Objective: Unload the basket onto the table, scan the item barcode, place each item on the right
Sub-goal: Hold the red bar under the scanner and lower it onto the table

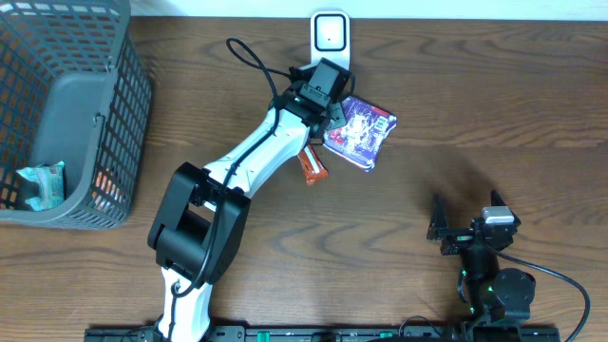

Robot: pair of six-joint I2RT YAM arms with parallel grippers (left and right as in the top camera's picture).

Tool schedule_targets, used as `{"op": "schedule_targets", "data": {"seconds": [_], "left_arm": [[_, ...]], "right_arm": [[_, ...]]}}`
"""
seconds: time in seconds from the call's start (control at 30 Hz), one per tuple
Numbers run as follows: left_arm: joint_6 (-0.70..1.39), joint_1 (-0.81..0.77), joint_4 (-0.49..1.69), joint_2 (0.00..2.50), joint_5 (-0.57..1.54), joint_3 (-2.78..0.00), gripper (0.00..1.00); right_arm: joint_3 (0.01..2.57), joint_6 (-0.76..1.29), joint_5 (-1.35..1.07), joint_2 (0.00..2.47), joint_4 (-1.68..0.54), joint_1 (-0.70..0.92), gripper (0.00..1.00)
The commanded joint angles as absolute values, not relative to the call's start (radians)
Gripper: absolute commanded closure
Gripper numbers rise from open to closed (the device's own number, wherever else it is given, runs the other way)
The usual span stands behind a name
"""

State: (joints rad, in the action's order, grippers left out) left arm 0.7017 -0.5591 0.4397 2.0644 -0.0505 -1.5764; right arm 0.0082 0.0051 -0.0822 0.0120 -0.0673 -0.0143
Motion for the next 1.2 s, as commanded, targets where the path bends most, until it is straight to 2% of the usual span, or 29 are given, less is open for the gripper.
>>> {"op": "schedule_targets", "data": {"seconds": [0.0, 0.1, 0.3, 0.33, 0.43, 0.57, 0.7, 0.9, 1.17], "left_arm": [[0.58, -0.557, 0.432, 2.062, -0.069, -1.568, 0.42], [0.546, -0.553, 0.432, 2.075, -0.084, -1.568, 0.42], [0.546, -0.557, 0.429, 2.12, 0.176, -1.568, 0.41], [0.546, -0.558, 0.433, 2.126, 0.201, -1.568, 0.35], [0.546, -0.56, 0.462, 2.131, 0.305, -1.568, 0.35], [0.546, -0.56, 0.468, 2.131, 0.513, -1.568, 0.48], [0.546, -0.56, 0.461, 2.128, 0.675, -1.568, 0.51], [0.546, -0.53, 0.462, 2.106, 0.695, -1.57, 0.49], [0.54, -0.361, 0.47, 2.004, 0.694, -1.57, 0.42]], "right_arm": [[0.006, -0.009, -0.088, 0.007, -0.071, -0.005, 0.01], [0.006, -0.009, -0.088, 0.007, -0.07, -0.005, 0.01], [0.006, -0.009, -0.088, 0.007, -0.07, -0.005, 0.01], [0.006, -0.009, -0.088, 0.007, -0.07, -0.005, 0.01], [0.006, -0.009, -0.088, 0.007, -0.07, -0.005, 0.01], [0.006, -0.009, -0.088, 0.007, -0.07, -0.005, 0.01], [0.006, -0.009, -0.088, 0.007, -0.07, -0.005, 0.01], [0.006, -0.009, -0.088, 0.007, -0.07, -0.005, 0.01], [0.006, -0.009, -0.088, 0.007, -0.07, -0.005, 0.01]]}}
